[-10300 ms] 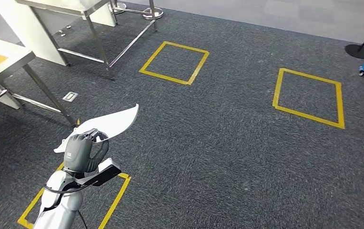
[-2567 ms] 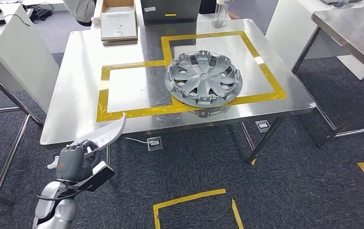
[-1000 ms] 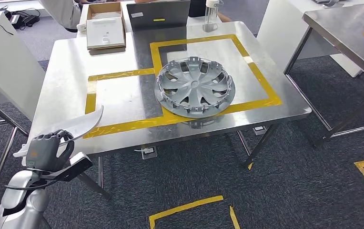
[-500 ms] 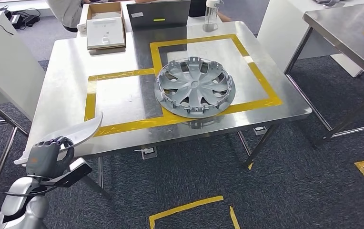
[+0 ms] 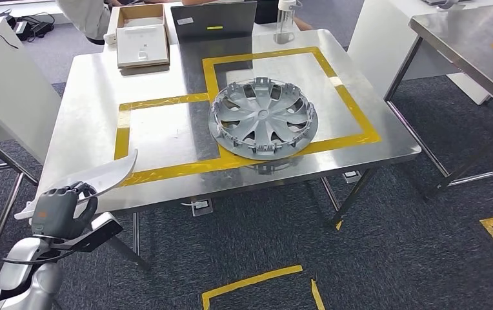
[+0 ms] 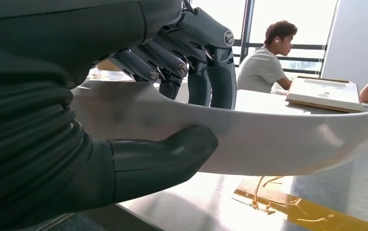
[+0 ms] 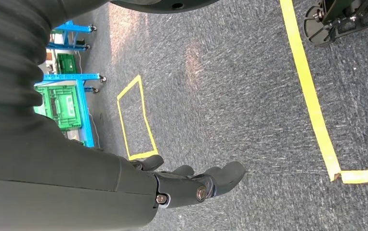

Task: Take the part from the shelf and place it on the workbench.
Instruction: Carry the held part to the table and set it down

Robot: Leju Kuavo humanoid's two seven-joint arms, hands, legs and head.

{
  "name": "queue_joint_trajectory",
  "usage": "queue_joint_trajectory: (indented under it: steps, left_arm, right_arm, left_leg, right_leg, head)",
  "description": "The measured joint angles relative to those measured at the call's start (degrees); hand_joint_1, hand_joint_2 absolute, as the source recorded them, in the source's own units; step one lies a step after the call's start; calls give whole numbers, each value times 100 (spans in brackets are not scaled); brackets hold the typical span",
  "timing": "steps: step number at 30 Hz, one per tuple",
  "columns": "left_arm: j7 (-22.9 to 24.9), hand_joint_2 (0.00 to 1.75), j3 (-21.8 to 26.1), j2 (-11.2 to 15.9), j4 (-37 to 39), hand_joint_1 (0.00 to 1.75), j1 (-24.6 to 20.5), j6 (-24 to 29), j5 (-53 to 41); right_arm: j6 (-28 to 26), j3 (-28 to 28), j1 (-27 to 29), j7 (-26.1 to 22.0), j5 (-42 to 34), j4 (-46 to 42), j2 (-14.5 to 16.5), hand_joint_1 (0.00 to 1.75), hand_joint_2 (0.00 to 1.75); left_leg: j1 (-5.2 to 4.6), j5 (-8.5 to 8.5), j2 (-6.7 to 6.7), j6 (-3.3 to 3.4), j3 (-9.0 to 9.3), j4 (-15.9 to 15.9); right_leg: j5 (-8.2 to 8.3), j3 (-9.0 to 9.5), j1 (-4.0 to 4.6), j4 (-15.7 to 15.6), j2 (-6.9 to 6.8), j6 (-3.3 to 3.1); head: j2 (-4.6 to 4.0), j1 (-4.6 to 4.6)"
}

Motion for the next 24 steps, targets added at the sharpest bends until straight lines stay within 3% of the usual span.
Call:
queue_joint_trajectory:
  steps: [6,10,16,24]
  left_arm:
    - [63,175,7,37,-49,159,-31,-11,31]
    - [39,175,117,154,106,159,-304,-28,179]
    - [-119,175,412,506,929,159,-1033,311,236]
    - [-652,175,692,793,1890,159,-1383,864,490]
  right_arm:
    - [24,0,0,0,55,0,10,0,175]
    - [70,0,-1,0,145,0,10,0,175]
    - [86,0,1,1,314,0,10,0,175]
    - [111,5,5,2,503,0,10,0,175]
  left_leg:
    - [0,0,0,0,0,0]
    - [1,3,-1,-4,0,0]
    - [7,9,7,-15,6,0]
    - [8,9,9,-16,6,-1]
  right_leg:
    - [-1,-1,0,1,0,0]
    - [0,-1,1,1,0,0]
    - [6,1,5,6,9,-7]
    - [4,1,6,10,8,-9]
  head:
    - [-1,0]
    - [1,0]
    - [-1,-1]
    - [1,0]
